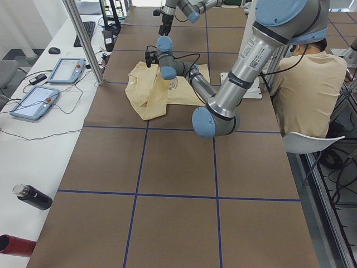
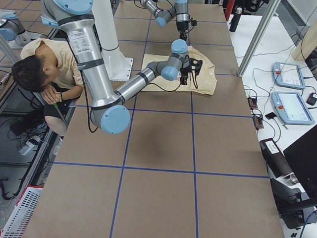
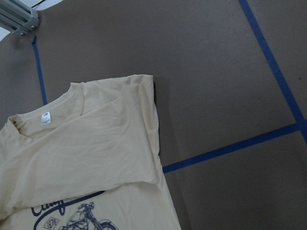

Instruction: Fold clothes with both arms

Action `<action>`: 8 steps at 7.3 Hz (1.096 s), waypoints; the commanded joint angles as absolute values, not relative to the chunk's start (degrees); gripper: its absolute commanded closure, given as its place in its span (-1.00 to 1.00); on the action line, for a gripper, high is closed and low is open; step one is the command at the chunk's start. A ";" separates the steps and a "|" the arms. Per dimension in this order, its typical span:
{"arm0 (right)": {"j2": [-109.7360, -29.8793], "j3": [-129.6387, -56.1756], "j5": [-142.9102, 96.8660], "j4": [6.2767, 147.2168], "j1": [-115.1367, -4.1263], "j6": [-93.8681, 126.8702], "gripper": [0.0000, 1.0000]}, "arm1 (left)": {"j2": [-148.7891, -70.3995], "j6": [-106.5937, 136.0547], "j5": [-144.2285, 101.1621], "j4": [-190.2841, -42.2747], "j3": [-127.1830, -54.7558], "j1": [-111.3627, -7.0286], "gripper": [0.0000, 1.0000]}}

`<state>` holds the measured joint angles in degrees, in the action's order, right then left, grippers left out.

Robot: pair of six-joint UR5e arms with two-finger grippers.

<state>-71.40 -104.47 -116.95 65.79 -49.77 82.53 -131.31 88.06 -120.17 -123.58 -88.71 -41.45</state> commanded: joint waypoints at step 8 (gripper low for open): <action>-77.24 -104.15 -125.38 65.83 -59.03 73.59 -0.99 | -151.08 90.44 -113.38 -130.25 -67.77 -39.64 1.00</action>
<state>-75.65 -104.21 -121.06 65.80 -55.30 76.70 -150.46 90.44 -113.48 -129.37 -68.95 -40.16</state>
